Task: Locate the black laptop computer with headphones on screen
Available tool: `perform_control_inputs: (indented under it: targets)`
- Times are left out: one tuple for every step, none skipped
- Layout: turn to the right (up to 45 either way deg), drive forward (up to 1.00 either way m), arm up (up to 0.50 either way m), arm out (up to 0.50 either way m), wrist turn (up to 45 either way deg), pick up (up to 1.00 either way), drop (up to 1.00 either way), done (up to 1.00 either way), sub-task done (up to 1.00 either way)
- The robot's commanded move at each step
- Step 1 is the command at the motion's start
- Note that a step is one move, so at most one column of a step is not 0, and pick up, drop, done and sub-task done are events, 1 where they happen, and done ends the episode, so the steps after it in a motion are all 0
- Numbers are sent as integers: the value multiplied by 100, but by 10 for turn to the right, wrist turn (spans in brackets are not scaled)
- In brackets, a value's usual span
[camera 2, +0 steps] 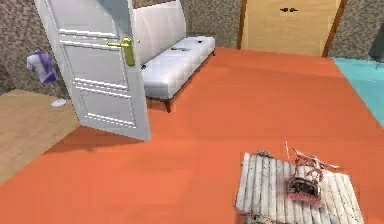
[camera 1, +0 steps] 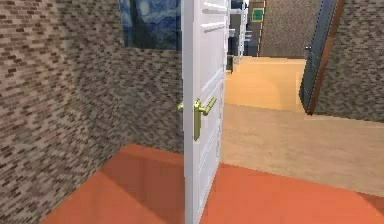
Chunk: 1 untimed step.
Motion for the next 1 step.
perform_control_inputs:
  targets:
    - [60,0,0,0,0,0,0,0,0]
